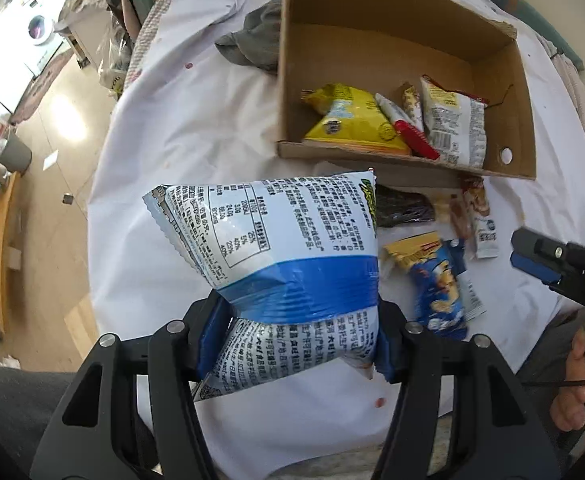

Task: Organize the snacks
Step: 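Grasp the white-and-blue chip bag with the left tool while the right tool grasps the blue cartoon bag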

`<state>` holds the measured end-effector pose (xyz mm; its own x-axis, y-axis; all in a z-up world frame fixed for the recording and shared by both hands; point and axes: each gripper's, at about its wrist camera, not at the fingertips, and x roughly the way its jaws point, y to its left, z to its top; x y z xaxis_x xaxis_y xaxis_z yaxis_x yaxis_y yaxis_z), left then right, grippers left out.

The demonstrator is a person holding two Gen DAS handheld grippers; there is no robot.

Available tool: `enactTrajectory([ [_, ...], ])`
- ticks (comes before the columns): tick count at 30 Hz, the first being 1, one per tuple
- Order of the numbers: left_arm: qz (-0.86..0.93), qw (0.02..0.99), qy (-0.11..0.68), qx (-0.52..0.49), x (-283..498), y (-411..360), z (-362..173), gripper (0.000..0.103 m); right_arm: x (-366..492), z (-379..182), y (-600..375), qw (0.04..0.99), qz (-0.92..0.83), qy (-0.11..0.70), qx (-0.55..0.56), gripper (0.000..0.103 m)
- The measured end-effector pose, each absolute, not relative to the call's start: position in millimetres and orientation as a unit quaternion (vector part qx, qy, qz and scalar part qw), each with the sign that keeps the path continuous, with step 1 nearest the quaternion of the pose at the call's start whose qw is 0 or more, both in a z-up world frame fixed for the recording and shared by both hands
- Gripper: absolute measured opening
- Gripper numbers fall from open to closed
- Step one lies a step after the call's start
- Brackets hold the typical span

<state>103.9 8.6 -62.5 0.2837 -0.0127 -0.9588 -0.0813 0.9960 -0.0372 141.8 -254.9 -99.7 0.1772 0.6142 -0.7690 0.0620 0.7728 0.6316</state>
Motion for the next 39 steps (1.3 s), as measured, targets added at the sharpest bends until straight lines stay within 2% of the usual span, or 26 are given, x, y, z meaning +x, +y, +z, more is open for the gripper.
enactTrajectory([
  [7,0.019,0.801,0.596,-0.060,104.2,12.8,-72.3,0.056,133.5,-125.4,-203.8,0.688,0.219,0.668,0.183,0.074],
  [14,0.018,0.796,0.603,-0.056,104.8,10.0,-74.5,0.057,131.1,-139.3,-169.8,0.699,0.206,0.679,0.085,0.073],
  [16,0.016,0.794,0.606,-0.053,105.2,8.4,-75.5,0.057,131.1,-143.0,-162.0,0.699,0.206,0.681,0.066,0.066],
  [18,0.018,0.794,0.606,-0.046,106.2,6.5,-76.5,0.057,130.9,-145.9,-155.1,0.699,0.204,0.684,0.046,0.053],
  [20,0.018,0.793,0.607,-0.045,107.1,5.4,-77.2,0.057,129.5,-143.8,-149.9,0.705,0.206,0.678,0.029,0.047],
  [21,0.018,0.793,0.607,-0.046,107.3,5.0,-77.2,0.057,128.5,-141.2,-148.9,0.708,0.210,0.674,0.026,0.043],
  [24,0.022,0.796,0.603,-0.047,107.0,6.5,-75.9,0.057,123.7,-132.5,-147.7,0.716,0.221,0.662,0.027,0.040],
  [34,0.048,0.796,0.599,-0.078,105.2,25.5,-77.0,0.057,110.5,-98.8,-172.8,0.736,0.258,0.622,0.069,0.040],
  [39,0.067,0.817,0.568,-0.074,103.8,28.9,-66.1,0.057,106.1,-84.3,-195.0,0.752,0.268,0.595,0.094,0.040],
])
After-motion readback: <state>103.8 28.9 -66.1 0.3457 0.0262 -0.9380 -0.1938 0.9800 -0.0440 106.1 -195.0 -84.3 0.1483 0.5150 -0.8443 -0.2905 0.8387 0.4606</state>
